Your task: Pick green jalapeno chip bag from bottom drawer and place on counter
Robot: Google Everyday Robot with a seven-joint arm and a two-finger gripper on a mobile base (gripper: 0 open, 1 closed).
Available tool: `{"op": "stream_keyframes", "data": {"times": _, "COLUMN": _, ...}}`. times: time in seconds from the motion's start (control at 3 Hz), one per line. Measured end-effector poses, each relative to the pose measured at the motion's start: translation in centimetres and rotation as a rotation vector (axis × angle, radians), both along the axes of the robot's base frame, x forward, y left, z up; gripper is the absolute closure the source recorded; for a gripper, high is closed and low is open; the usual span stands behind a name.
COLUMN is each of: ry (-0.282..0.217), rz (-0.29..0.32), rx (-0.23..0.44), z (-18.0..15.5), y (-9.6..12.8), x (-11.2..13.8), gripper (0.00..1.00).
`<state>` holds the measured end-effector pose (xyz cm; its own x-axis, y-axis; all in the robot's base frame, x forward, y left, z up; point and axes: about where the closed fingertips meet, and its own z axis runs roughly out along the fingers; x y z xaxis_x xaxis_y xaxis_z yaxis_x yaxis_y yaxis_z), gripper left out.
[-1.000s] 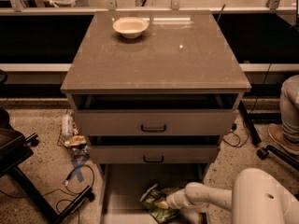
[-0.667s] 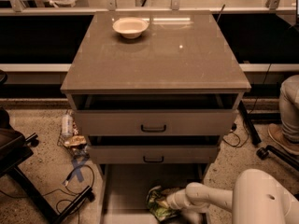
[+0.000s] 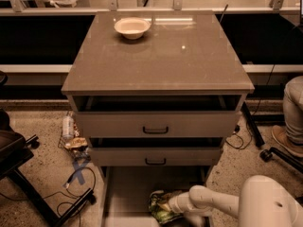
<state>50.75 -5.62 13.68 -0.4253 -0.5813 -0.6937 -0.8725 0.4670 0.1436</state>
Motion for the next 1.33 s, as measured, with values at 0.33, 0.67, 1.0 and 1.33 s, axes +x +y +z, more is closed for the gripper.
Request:
{"op": "stream_keyframes", "data": {"times": 0.33, "ry": -0.052, "rz": 0.069, "rx": 0.106, "z": 4.2, "y": -0.3, "x": -0.4, "gripper": 1.00}}
{"op": "stream_keyframes", "data": {"times": 0.67, "ry": -0.094, "rz": 0.121, "rx": 0.211, "z": 10.9, "y": -2.5, "x": -1.8, "gripper": 1.00}}
{"op": "stream_keyframes", "data": {"times": 1.0, "ry": -0.141, "rz": 0.130, "rx": 0.259, "z": 19.4, "y": -6.0, "x": -2.5, "gripper": 1.00}}
{"op": "stream_keyframes", "data": {"times": 1.33, "ry": -0.217, "rz": 0.107, "rx": 0.300, "z": 29.3, "y": -9.8, "x": -2.2, "gripper": 1.00}}
